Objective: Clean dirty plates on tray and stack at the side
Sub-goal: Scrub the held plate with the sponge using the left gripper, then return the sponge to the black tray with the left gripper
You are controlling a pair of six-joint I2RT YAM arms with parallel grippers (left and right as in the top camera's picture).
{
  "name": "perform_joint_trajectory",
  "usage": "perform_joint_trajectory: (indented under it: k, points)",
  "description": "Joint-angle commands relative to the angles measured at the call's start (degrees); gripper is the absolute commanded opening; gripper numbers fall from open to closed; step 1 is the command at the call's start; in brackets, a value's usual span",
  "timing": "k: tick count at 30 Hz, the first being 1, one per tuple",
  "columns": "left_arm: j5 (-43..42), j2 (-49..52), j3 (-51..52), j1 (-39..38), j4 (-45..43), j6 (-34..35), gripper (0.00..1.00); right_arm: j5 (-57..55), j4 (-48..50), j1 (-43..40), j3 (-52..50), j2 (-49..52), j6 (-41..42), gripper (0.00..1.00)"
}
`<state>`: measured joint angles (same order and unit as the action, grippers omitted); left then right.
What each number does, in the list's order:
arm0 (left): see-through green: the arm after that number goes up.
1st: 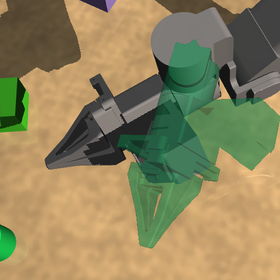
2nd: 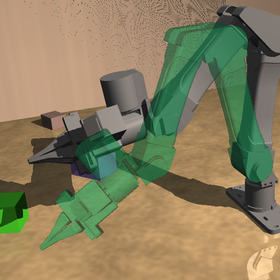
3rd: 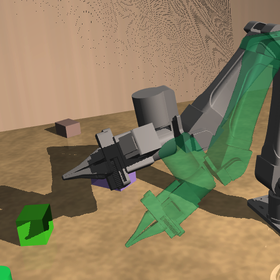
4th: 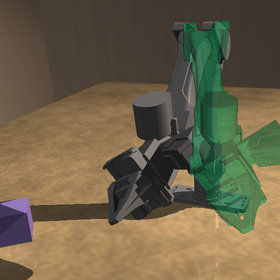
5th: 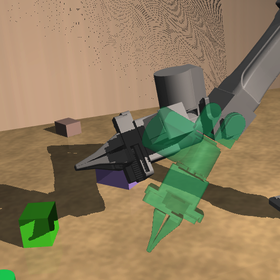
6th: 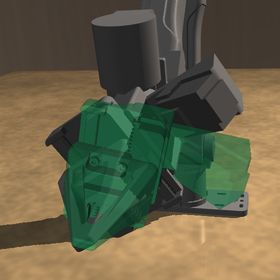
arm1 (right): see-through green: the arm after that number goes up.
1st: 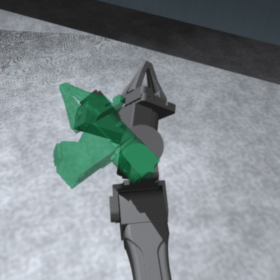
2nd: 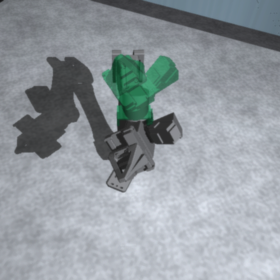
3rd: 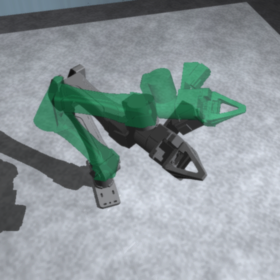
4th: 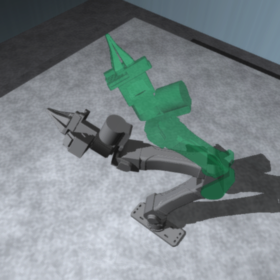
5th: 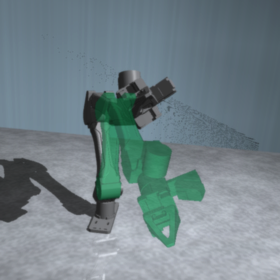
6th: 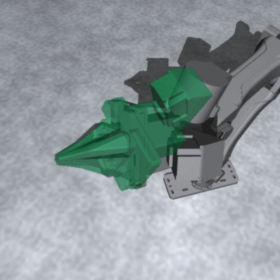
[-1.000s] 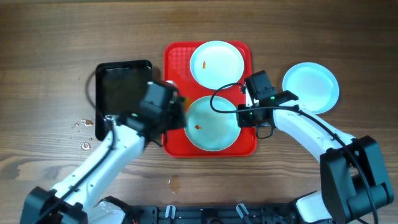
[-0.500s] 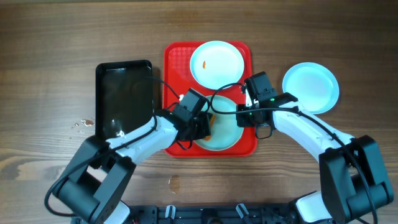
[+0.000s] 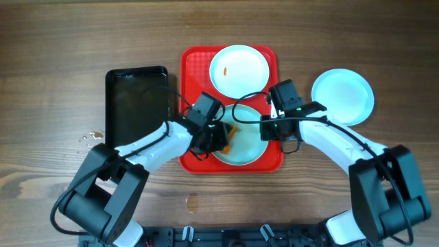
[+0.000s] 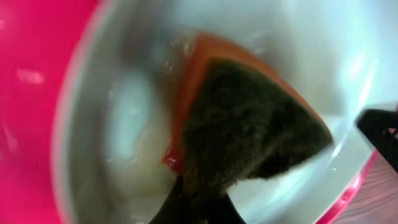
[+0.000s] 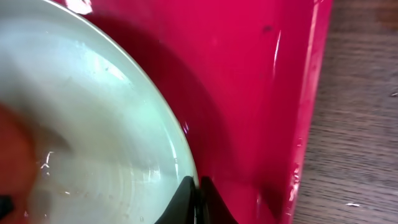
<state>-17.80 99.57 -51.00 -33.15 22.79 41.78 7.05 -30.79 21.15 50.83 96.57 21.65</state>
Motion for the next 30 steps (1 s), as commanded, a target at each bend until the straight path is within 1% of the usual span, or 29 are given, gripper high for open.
perform_joint_trajectory:
  k: [1,5,10,13,19,24,27,29,30]
  points:
    - [9.97,2.12,-2.01,1.51,5.88,-5.05,0.04,-1.27,-0.76,0.22,-0.81,3.82,3.96,0.04]
    - [20.98,2.12,-4.37,0.11,10.93,-7.06,0.04,-1.29,-0.76,0.24,-0.81,3.85,3.82,0.04]
    - [31.98,1.95,-6.56,-1.92,14.38,-6.36,0.04,-1.31,-0.83,0.24,-0.81,3.85,3.85,0.04]
    - [36.98,1.42,-9.14,-2.47,17.75,-5.09,0.04,-1.55,-1.05,0.24,-0.81,3.85,4.00,0.04]
    - [38.25,-0.66,-12.48,-2.49,19.82,-5.11,0.04,-2.19,-1.64,0.24,-0.81,3.85,4.02,0.05]
    - [38.18,-4.39,-12.61,-2.36,21.62,-5.05,0.04,-2.14,-1.62,0.22,-0.81,3.85,4.02,0.04]
    - [37.94,-7.67,-12.61,-1.20,24.04,-3.39,0.04,-2.10,-1.62,0.22,-0.81,3.82,3.52,0.04]
    - [36.65,-10.19,-12.61,0.42,25.14,-3.39,0.04,-0.50,-1.44,0.22,-0.81,3.82,1.16,0.08]
    - [35.82,-11.54,-12.61,1.46,25.81,-3.41,0.04,0.83,-1.29,0.22,-0.81,3.82,-0.17,0.14]
